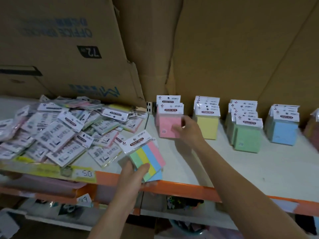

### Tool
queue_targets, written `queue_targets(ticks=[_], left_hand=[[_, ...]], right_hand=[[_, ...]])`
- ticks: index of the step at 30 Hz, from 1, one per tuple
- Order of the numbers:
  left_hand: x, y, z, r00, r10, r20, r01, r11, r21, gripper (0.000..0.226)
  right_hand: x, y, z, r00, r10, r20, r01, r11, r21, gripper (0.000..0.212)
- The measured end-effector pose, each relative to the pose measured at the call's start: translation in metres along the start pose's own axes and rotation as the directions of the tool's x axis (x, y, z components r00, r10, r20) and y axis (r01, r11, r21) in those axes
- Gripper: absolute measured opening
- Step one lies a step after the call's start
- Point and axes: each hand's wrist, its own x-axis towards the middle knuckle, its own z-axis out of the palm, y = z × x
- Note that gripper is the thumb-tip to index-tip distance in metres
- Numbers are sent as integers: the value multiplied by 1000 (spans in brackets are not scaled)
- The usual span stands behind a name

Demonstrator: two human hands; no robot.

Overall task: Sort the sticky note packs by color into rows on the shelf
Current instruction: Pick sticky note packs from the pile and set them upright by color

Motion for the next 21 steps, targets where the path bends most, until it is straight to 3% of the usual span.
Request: queue_targets(ticks=[6,14,18,21], left_hand=[[4,-2,-17,990,-50,131,51,999,-6,32],[11,-6,-8,964,-66,256,81,996,-48,41],[15,-11,14,931,-66,359,85,996,-38,40],[15,-18,42,907,-91,412,98,995,5,39]], right_hand=[[23,-7,20,994,1,-113,-20,986,-167,35],[13,-12,12,985,90,-146,-122,966,-226,44],[-49,8,-19,993,61,-104,-67,996,-56,16],[-99,29,-50,987,150,-55,-143,983,119,21]])
